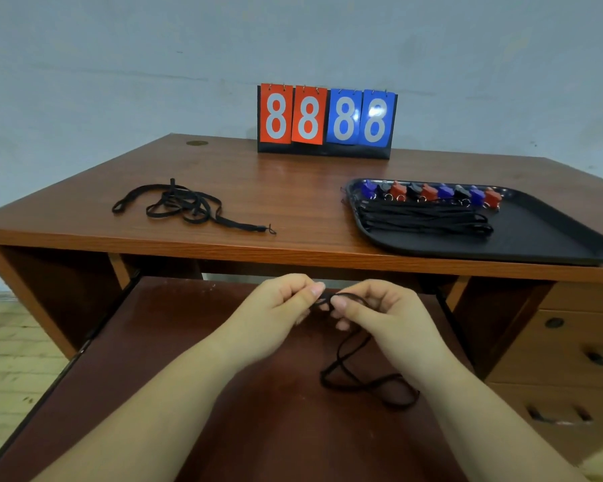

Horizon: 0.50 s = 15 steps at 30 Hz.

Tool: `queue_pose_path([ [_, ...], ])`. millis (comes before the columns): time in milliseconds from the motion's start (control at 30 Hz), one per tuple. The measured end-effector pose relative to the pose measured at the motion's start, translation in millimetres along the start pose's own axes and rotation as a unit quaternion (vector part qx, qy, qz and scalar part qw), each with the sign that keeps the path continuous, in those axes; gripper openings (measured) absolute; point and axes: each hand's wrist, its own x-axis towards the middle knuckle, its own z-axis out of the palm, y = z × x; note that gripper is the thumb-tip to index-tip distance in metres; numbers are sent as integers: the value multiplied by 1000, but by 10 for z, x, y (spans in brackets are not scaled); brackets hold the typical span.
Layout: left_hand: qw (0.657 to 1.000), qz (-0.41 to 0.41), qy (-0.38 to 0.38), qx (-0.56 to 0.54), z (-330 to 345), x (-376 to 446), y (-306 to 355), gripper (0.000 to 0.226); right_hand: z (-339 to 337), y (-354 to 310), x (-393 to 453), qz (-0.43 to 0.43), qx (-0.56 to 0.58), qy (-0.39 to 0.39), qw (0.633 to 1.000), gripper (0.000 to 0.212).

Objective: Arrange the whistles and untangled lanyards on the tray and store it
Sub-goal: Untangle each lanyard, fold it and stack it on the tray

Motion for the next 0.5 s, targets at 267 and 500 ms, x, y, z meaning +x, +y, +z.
queue_pose_path([
  [267, 984, -90, 51, -143, 4, 51, -90, 56, -29, -14, 50, 168, 261, 31, 950, 14],
  [500, 991, -27, 24, -126, 164, -14, -16, 26, 4, 36, 50, 188, 273, 21, 943, 17],
])
